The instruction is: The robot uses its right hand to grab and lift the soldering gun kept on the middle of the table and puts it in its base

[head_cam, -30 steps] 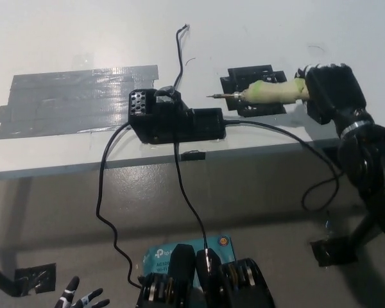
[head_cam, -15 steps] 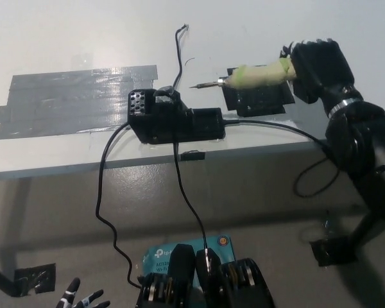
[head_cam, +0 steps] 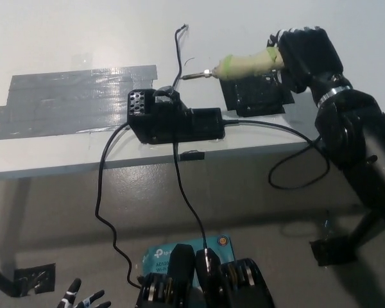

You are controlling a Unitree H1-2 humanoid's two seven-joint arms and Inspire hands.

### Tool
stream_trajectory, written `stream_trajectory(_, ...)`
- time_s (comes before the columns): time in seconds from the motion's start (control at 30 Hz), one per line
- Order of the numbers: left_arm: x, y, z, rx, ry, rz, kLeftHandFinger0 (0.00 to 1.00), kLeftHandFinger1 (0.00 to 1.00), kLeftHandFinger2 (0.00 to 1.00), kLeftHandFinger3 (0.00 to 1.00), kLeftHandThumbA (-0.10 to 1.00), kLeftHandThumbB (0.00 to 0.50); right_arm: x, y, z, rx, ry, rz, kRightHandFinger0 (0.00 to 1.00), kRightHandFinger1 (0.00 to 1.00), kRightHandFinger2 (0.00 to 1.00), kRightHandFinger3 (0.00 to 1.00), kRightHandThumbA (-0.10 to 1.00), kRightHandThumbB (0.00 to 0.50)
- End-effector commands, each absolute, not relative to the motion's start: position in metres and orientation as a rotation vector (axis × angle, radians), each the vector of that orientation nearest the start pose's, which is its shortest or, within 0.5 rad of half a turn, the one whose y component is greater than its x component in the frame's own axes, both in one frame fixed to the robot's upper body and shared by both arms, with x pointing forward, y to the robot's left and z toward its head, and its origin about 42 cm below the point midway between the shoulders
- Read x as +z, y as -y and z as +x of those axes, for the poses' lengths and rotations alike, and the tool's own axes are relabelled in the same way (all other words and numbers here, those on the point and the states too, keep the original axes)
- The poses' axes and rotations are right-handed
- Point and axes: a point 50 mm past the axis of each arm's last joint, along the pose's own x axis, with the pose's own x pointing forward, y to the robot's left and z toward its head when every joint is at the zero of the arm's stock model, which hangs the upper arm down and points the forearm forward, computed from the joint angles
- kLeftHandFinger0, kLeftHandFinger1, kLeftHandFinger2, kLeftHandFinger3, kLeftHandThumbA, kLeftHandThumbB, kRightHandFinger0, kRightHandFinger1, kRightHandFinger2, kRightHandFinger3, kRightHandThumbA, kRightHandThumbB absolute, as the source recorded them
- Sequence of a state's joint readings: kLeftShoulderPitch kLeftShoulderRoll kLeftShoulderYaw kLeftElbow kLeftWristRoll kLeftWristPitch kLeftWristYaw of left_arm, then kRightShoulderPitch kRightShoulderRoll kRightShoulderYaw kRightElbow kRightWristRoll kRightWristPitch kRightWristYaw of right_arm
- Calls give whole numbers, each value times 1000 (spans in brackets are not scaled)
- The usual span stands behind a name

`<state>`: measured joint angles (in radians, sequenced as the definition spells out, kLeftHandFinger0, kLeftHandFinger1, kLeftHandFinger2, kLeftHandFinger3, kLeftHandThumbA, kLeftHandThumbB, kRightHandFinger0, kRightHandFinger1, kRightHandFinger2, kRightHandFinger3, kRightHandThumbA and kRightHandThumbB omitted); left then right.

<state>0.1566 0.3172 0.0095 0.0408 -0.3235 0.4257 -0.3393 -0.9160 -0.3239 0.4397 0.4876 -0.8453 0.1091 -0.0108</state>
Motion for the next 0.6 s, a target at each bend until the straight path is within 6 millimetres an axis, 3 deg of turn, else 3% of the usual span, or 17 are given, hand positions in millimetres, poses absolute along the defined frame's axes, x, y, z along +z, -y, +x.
stream_trajectory(0.0, 44, -312, 212, -302, -580, -111, 1000, 1000, 1000, 1000, 1000, 500, 343, 158, 523, 53, 493, -1433, 0, 21, 430, 387, -100, 171)
stream_trajectory(0.03, 44, -312, 212, -300, -578, -112, 1000, 1000, 1000, 1000, 1000, 500, 344, 156, 522, 55, 505, -1438, 0, 29, 440, 393, -100, 195)
stream_trajectory(0.1, 44, -312, 211, -300, -579, -113, 1000, 1000, 1000, 1000, 1000, 500, 343, 155, 522, 55, 511, -1432, 0, 28, 438, 403, -100, 172)
stream_trajectory(0.17, 44, -312, 212, -302, -575, -107, 1000, 1000, 1000, 1000, 1000, 500, 347, 151, 522, 56, 513, -1432, 0, 2, 409, 297, -100, 163)
stream_trajectory(0.23, 45, -311, 213, -301, -575, -106, 1000, 1000, 1000, 1000, 1000, 500, 351, 149, 523, 54, 505, -1434, 0, 0, 394, 359, -100, 150)
stream_trajectory(0.3, 44, -310, 215, -299, -571, -108, 1000, 1000, 1000, 1000, 1000, 500, 354, 148, 525, 48, 509, -1439, 0, 0, 378, 191, -100, 118)
stream_trajectory(0.4, 44, -310, 215, -303, -570, -100, 1000, 1000, 1000, 1000, 1000, 500, 353, 148, 526, 53, 502, -1451, 0, 0, 374, 106, -100, 117)
stream_trajectory(0.43, 44, -310, 216, -305, -568, -97, 1000, 1000, 1000, 1000, 1000, 500, 353, 149, 526, 53, 500, -1454, 0, 3, 398, 103, -100, 122)
stream_trajectory(0.53, 44, -309, 216, -309, -565, -101, 1000, 1000, 1000, 1000, 1000, 500, 346, 154, 526, 57, 493, -1483, 0, 31, 434, 179, -100, 48)
stream_trajectory(0.57, 44, -309, 217, -309, -565, -101, 1000, 1000, 1000, 1000, 1000, 500, 342, 157, 527, 50, 506, -1495, 0, 32, 434, 172, -100, 57)
